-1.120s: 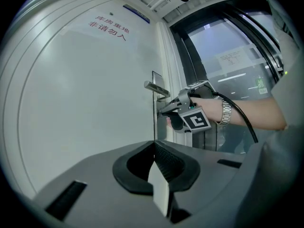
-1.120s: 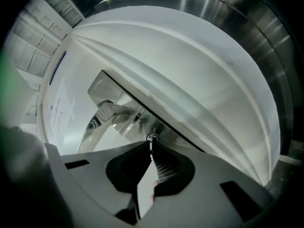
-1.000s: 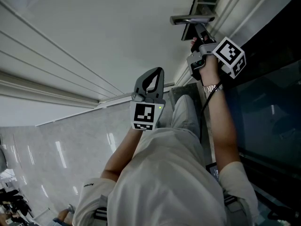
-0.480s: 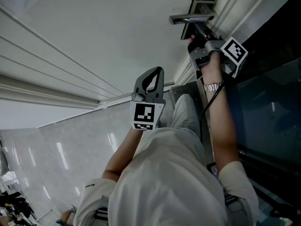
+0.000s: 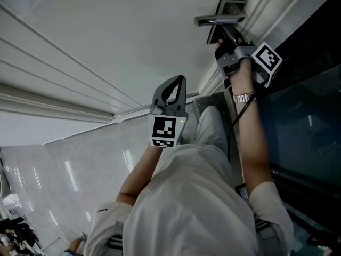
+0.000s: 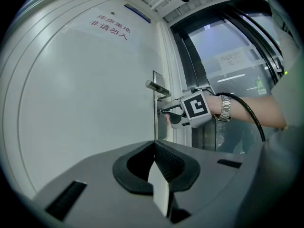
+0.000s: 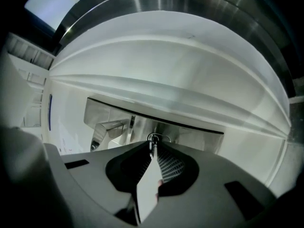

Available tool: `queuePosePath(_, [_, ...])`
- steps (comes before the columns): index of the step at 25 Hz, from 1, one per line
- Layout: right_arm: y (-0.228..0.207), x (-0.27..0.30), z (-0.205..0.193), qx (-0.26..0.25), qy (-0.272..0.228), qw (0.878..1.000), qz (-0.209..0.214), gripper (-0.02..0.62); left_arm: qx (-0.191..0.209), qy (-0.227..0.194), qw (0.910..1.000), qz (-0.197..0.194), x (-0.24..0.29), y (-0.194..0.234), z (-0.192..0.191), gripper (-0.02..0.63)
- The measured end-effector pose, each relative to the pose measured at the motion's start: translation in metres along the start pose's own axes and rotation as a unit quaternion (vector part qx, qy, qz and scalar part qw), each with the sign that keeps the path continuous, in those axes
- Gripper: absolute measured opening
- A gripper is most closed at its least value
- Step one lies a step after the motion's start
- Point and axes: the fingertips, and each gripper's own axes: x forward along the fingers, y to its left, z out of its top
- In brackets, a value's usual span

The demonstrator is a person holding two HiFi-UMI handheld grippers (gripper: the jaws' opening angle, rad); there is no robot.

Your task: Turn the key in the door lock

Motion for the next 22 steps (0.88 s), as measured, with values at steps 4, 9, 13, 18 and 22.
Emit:
queuePosePath(4, [0.001,-0.012,-0.014,-0.028,0.013,0.999,0.011,0.060,0.001,0.005,1.0000,0.000,-0.005,0.002,-0.003,0.009])
queuePosePath(9, [-0.004,-0.024,-0.025,-0.104,0.040,0.994,0.002,0.130,0.003,0.009,0.9999,-0.001,-0.007,0.002,-0.005,0.009])
queuePosePath(13, [-0.004,-0.028,-0.020,-0.205,0.050,0.977,-0.021,0.142,0.005,0.011,0.9999,-0.003,-0.006,0.002,-0.007,0.009])
queuePosePath(18, [0.002,-0.031,-0.017,-0.377,0.061,0.923,-0.052,0.150,0.006,0.012,0.9999,-0.006,-0.005,0.000,-0.007,0.009])
queuePosePath(22, [0.004,-0.033,-0.017,-0.514,0.061,0.851,-0.089,0.153,0.005,0.012,0.9999,-0.006,-0.004,-0.001,-0.008,0.009])
